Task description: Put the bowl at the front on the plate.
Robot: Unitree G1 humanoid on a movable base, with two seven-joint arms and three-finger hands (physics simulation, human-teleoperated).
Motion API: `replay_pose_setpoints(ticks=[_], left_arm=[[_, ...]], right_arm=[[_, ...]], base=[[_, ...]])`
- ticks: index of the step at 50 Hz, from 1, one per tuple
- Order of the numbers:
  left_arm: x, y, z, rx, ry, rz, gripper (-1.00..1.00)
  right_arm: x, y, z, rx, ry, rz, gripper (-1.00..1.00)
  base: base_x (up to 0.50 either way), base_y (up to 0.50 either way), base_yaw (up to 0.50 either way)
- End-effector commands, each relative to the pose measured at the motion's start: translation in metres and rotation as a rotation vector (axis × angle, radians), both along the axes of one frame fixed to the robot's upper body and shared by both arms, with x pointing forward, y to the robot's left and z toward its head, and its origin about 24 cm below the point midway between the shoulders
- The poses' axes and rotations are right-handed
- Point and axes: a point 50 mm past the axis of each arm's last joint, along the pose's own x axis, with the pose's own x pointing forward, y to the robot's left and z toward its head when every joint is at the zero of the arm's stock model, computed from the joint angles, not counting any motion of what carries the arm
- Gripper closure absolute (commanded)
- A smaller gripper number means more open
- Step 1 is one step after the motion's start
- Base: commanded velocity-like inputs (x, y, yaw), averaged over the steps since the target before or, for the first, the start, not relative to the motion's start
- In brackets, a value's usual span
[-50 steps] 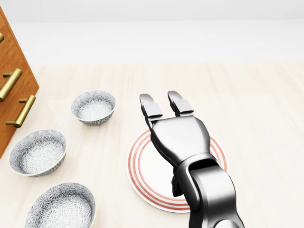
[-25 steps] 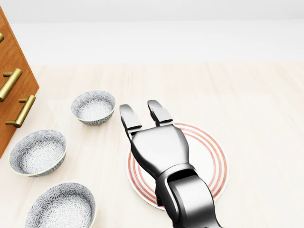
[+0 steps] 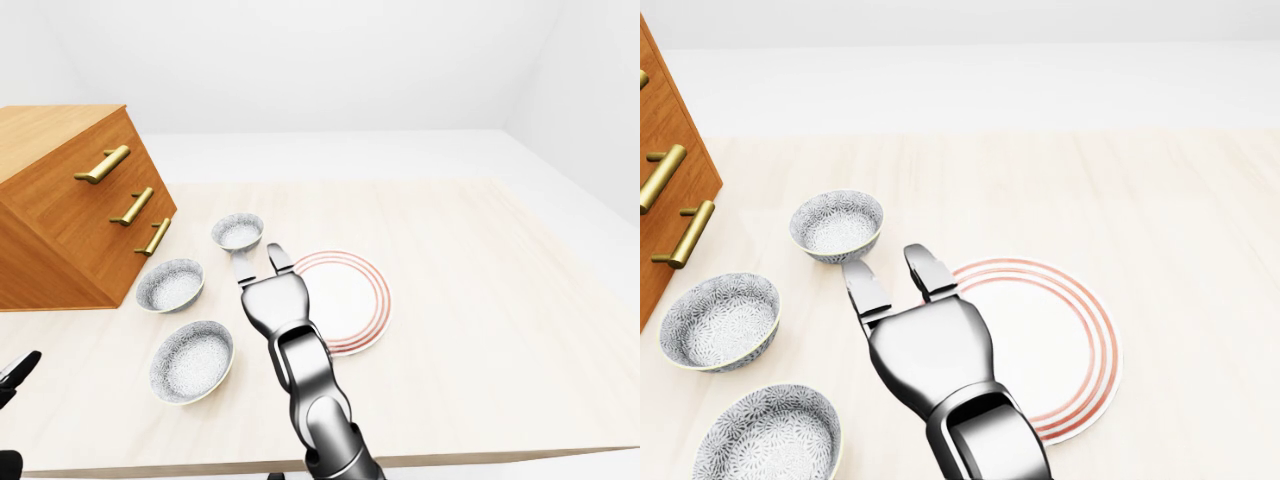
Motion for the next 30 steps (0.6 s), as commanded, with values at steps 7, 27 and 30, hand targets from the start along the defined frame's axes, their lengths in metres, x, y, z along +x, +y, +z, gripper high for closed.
replay_pose_setpoints(ticks=[7,27,30], left_arm=[[0.002,0.0,-0.002,-0.006,0.007,-0.005,-1.0],[0.002,0.001,-0.002,-0.01,0.002,-0.001,-1.0],[0.002,0.001,-0.001,-0.009,0.0,-0.001,-1.0]], right_arm=[[-0.016,0.02,-0.005,0.013,-0.007,0.084,-1.0],[-0.025,0.033,-0.032,-0.067,0.005,0.259,-1.0],[-0.026,0.033,-0.033,-0.086,-0.008,0.252,-1.0]], base=[[0.0,0.0,0.0],[0.0,0.0,0.0],[0.0,0.0,0.0]])
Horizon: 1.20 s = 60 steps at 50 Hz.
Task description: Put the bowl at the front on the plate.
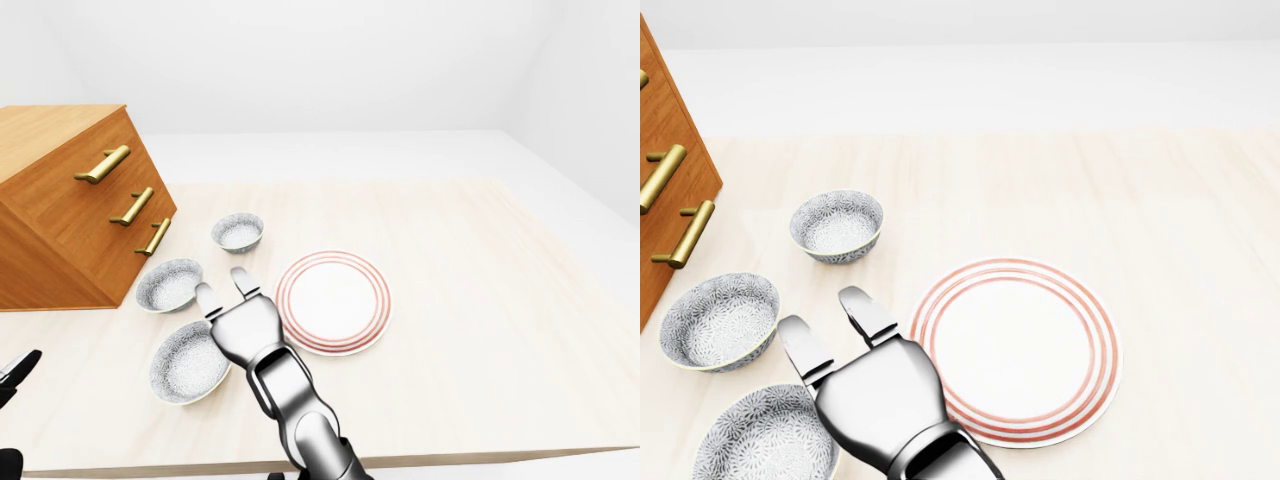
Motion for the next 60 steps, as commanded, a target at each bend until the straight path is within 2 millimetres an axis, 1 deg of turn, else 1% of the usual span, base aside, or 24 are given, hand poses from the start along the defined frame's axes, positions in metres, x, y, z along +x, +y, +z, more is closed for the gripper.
replay_pose_setpoints(ticks=[1,5,8,10,37,42,45,48,51,56,60], left_arm=[[0.0,0.0,0.001,0.001,-0.003,0.001,-1.0],[0.001,0.0,-0.003,-0.01,0.008,0.0,-1.0],[0.001,0.0,-0.001,-0.005,0.003,0.001,-1.0],[0.001,0.0,-0.002,-0.007,0.004,0.0,-1.0],[0.001,0.0,-0.002,-0.008,0.004,0.0,-1.0],[0.003,0.0,-0.006,-0.019,0.016,0.0,-1.0],[0.001,0.0,-0.002,-0.009,0.005,0.001,-1.0],[0.002,0.001,-0.004,-0.014,0.009,0.001,-1.0],[0.001,0.001,-0.003,-0.014,0.008,0.001,-1.0],[0.002,0.001,-0.006,-0.023,0.015,0.0,-1.0],[0.001,0.001,-0.002,-0.014,0.002,0.001,-1.0]], right_arm=[[-0.007,0.005,-0.009,-0.058,-0.009,0.046,-1.0],[-0.008,0.006,-0.005,-0.079,-0.018,0.049,-1.0],[-0.01,0.006,0.001,-0.083,-0.016,0.048,-1.0],[-0.008,0.003,0.0,-0.084,-0.009,0.038,-1.0],[-0.008,0.003,0.0,-0.084,-0.009,0.038,-1.0],[-0.011,0.004,-0.008,-0.096,-0.001,0.056,-1.0],[-0.015,0.007,-0.004,-0.108,-0.014,0.07,-1.0],[-0.016,0.008,-0.009,-0.125,0.002,0.077,-1.0],[-0.018,0.01,-0.009,-0.13,0.003,0.087,-1.0],[-0.022,0.017,-0.008,-0.135,-0.003,0.108,-1.0],[-0.026,0.024,-0.008,-0.141,0.001,0.131,-1.0]], base=[[0.0,0.0,0.0],[0.0,0.0,0.0],[0.0,0.0,0.0],[0.0,0.0,0.0],[0.0,0.0,0.0],[0.0,0.0,0.0],[0.0,0.0,0.0],[0.0,0.0,0.0],[0.0,0.0,0.0],[0.0,0.0,0.0],[0.0,0.0,0.0]])
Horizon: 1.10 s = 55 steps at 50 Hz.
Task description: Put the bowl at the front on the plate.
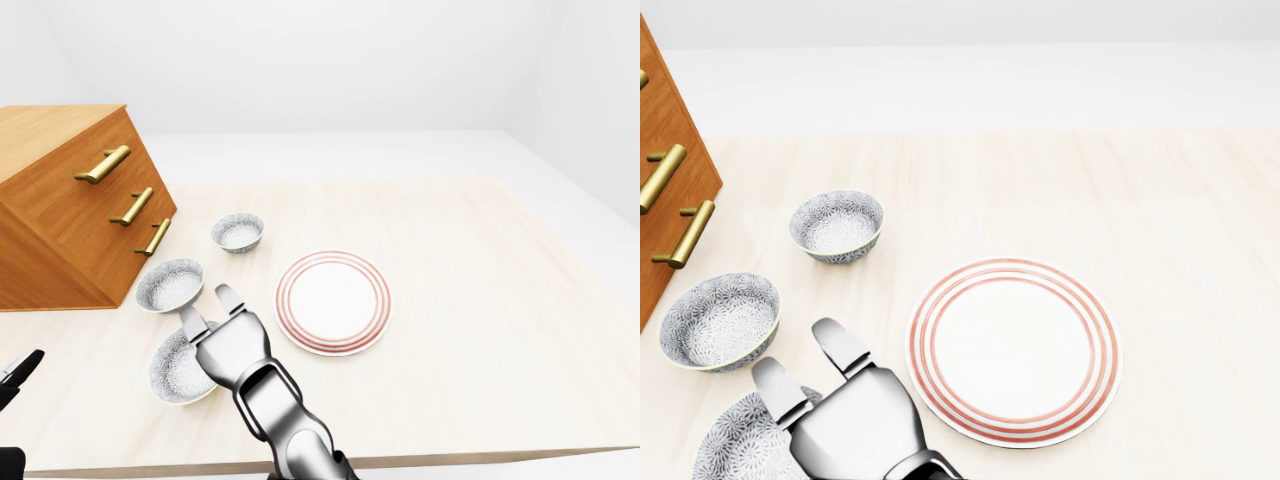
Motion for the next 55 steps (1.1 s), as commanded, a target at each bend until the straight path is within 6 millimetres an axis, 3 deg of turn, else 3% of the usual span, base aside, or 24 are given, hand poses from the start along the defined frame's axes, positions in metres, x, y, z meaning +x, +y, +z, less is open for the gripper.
replay_pose_setpoints(ticks=[1,23,55], left_arm=[[0.0,0.0,0.001,0.0,-0.005,0.0,-1.0],[-0.001,0.0,0.0,-0.007,-0.006,0.007,-1.0],[-0.001,0.001,-0.001,-0.012,-0.008,0.016,-1.0]], right_arm=[[-0.008,0.012,-0.001,-0.015,0.007,0.044,-1.0],[-0.016,0.035,-0.028,0.053,0.118,0.141,-1.0],[-0.018,0.036,-0.058,0.086,0.27,0.143,-1.0]], base=[[0.0,0.0,0.0],[0.0,0.0,0.0],[0.0,0.0,0.0]])
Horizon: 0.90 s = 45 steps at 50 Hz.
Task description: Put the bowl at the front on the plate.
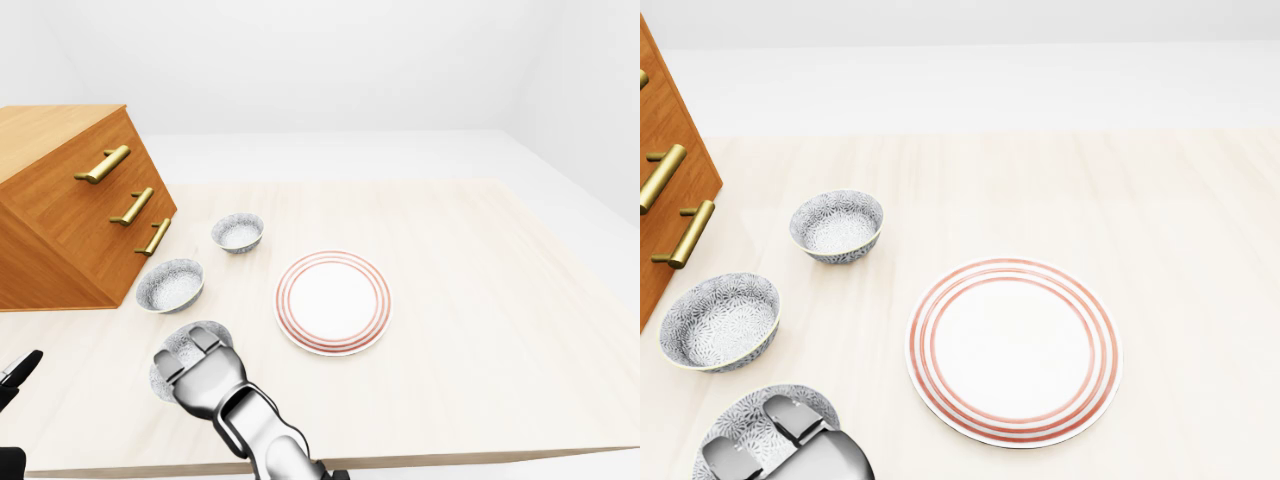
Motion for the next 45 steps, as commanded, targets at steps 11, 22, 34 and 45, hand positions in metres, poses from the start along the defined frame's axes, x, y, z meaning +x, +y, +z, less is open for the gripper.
replay_pose_setpoints(ticks=[11,22,34,45], left_arm=[[0.0,0.0,0.0,0.002,-0.001,0.002,-1.0],[0.0,0.001,0.001,0.002,-0.006,0.002,-1.0],[-0.002,0.001,0.005,0.012,-0.019,0.002,-1.0],[-0.001,0.0,0.004,0.008,-0.015,0.002,-1.0]], right_arm=[[0.002,0.003,-0.016,0.002,0.086,-0.001,-1.0],[0.001,0.004,-0.029,0.02,0.111,-0.016,-1.0],[0.007,0.006,-0.032,0.022,0.125,-0.025,-1.0],[0.008,0.003,-0.042,0.025,0.152,-0.048,-1.0]], base=[[0.0,0.0,0.0],[0.0,0.0,0.0],[0.0,0.0,0.0],[0.0,0.0,0.0]])
